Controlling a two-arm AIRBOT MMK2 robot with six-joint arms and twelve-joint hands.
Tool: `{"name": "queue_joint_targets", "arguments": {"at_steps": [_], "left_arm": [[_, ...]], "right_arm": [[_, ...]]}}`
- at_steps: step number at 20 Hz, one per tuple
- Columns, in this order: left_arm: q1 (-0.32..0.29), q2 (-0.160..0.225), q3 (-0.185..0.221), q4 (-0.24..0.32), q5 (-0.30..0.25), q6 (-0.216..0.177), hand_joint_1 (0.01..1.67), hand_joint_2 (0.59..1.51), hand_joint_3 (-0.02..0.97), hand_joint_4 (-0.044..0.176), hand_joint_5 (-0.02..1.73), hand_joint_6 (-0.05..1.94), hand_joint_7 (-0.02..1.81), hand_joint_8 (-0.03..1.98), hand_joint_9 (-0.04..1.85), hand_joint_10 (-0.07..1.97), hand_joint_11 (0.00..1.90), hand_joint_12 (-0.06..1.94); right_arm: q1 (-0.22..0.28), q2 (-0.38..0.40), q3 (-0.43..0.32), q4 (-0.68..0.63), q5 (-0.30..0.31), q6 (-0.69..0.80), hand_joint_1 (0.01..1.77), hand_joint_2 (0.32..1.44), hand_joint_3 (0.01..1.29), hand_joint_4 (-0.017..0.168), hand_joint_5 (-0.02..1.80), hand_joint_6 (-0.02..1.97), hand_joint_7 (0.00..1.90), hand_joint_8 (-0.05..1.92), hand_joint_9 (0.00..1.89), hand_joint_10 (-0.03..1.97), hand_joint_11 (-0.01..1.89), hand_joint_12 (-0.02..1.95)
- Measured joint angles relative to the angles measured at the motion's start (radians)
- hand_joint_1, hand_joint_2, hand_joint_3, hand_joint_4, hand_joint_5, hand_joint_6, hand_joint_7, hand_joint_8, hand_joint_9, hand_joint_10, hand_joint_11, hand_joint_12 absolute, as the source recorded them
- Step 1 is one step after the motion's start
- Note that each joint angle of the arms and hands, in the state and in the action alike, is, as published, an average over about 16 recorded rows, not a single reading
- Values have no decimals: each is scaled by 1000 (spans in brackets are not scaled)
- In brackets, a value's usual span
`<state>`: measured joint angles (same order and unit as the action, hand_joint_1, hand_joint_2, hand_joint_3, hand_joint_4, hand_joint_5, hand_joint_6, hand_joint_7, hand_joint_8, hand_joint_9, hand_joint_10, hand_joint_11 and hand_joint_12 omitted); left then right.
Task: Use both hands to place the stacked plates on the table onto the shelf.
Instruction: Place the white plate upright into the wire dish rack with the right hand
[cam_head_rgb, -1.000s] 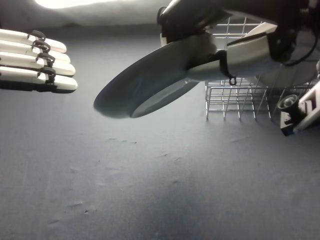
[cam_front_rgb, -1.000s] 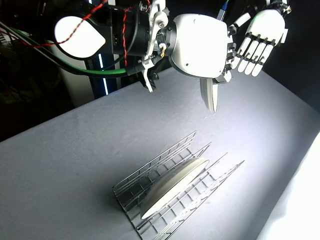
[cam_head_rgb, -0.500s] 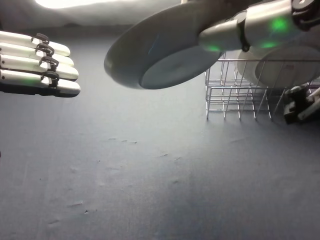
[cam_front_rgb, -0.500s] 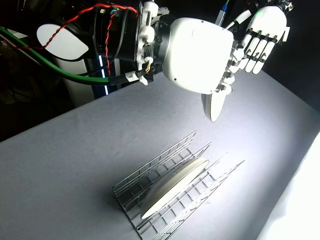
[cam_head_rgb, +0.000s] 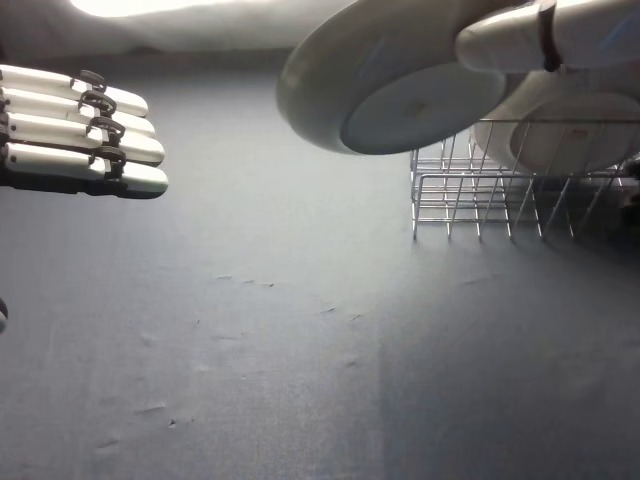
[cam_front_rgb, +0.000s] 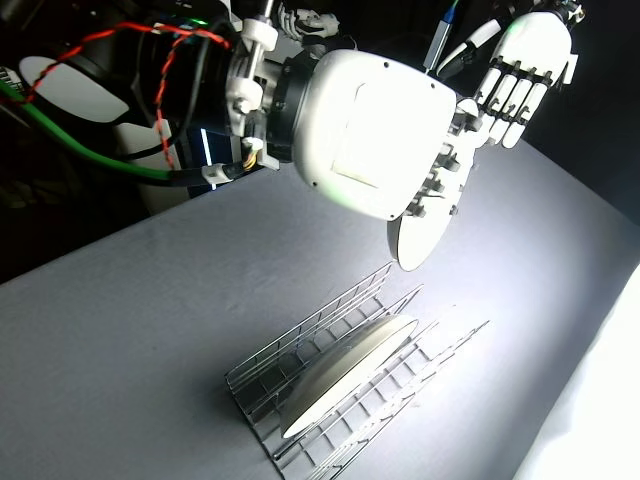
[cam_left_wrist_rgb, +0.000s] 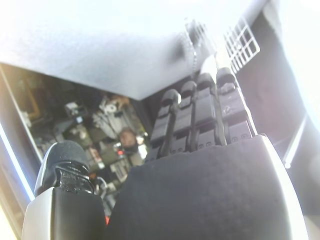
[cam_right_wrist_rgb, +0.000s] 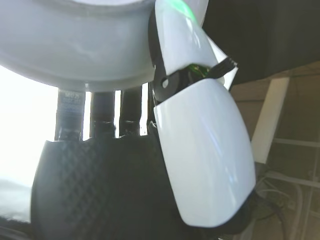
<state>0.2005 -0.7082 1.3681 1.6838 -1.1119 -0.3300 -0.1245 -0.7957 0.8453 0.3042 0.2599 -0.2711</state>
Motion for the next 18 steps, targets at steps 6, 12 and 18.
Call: {"name": "queue_joint_targets", "arguments": {"at_steps": [6, 12, 18], "left_arm": [[0, 0, -6, 0, 0, -1, 14, 1113, 13, 2, 21, 19, 19, 6, 22, 9, 14, 13], [0, 0, -10, 1, 0, -4, 14, 1113, 13, 2, 21, 20, 19, 6, 22, 9, 14, 13], [1, 0, -14, 2, 0, -6, 14, 1113, 13, 2, 22, 20, 19, 6, 22, 9, 14, 13]], "right_arm": [[-37, 32, 8, 3, -2, -5, 1356, 1090, 13, -8, 811, 1102, 916, 997, 834, 1254, 736, 1228], [-99, 47, 41, -5, 15, -9, 1357, 1092, 13, -8, 813, 1097, 896, 1027, 826, 1273, 728, 1228], [-171, 48, 89, -39, 49, -13, 1358, 1094, 13, -8, 812, 1103, 859, 1074, 802, 1316, 700, 1250]]}}
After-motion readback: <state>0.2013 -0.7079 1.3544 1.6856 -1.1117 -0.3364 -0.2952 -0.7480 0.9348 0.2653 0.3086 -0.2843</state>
